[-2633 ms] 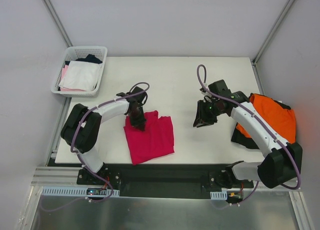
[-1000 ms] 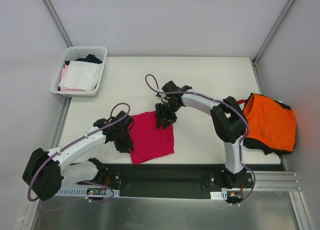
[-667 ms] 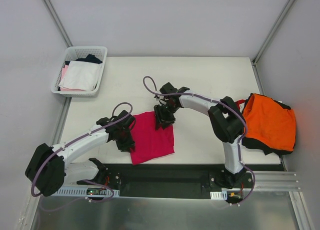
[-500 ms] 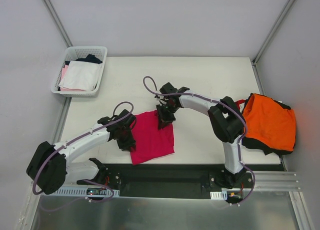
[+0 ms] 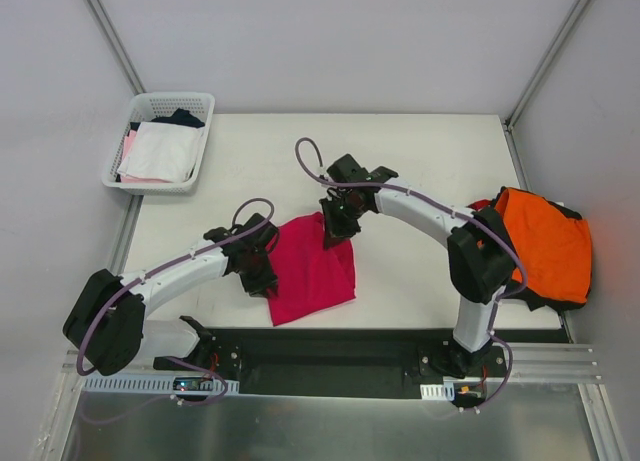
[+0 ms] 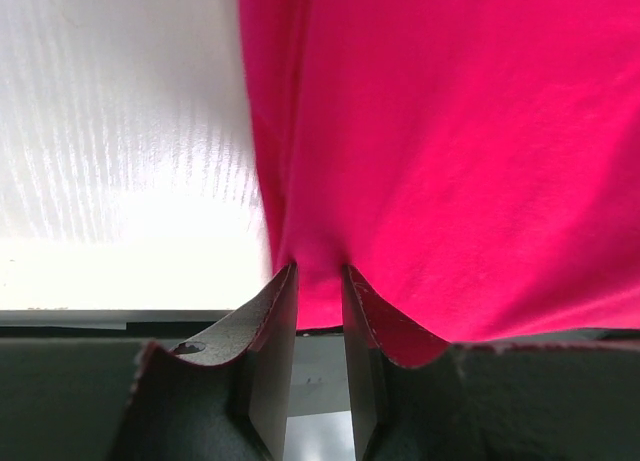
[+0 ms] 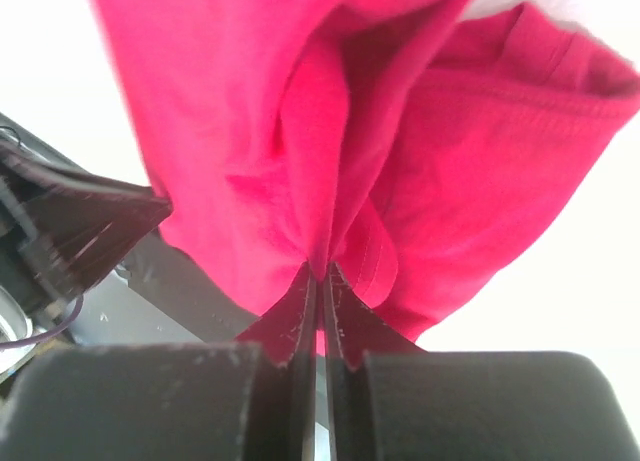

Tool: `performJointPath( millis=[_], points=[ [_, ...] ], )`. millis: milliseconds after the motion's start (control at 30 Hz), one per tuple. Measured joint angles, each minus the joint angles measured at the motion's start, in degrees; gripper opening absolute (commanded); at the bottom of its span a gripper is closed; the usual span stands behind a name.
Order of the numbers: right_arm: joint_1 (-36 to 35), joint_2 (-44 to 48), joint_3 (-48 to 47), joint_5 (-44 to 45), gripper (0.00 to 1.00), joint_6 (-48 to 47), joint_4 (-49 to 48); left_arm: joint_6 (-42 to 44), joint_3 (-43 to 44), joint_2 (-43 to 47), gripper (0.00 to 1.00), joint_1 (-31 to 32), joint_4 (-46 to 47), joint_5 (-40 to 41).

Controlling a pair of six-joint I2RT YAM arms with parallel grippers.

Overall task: Fold and stack the t-shirts
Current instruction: Fold the tshirt

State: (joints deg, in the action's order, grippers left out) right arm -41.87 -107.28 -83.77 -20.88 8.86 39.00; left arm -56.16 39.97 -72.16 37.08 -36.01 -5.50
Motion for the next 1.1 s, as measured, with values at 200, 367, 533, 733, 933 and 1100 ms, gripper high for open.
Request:
performJointPath(
  millis=[200,367,533,733,933,1100],
  points=[
    [0.00,3.93,0.33,3.30,0.01,-0.11,1.51,-0.26,0.04,0.00,0.24,0.00,0.52,-0.04],
    [0.00,3.98,3.28,7.43,0.01,-0.04,3.30,-0.68,0.04,0.04,0.25,0.00,0.76,-0.17],
    [0.00,3.96,5.09,10.03,0.01,0.11,4.87,-1.16,0.04,0.07,0.25,0.07,0.81,-0.24],
    [0.20,1.62,5.86,9.81,0.25,0.07,4.55,-1.31,0.04,0.07,0.25,0.07,0.83,-0.42],
    [1.33,-2.67,5.77,9.31,0.38,-0.57,4.57,-1.01,0.11,-0.13,0.25,0.07,0.83,-0.50],
    [4.94,-2.82,4.00,9.86,0.43,-1.84,5.97,0.59,3.21,-2.60,0.25,0.07,0.31,-0.70]
  ],
)
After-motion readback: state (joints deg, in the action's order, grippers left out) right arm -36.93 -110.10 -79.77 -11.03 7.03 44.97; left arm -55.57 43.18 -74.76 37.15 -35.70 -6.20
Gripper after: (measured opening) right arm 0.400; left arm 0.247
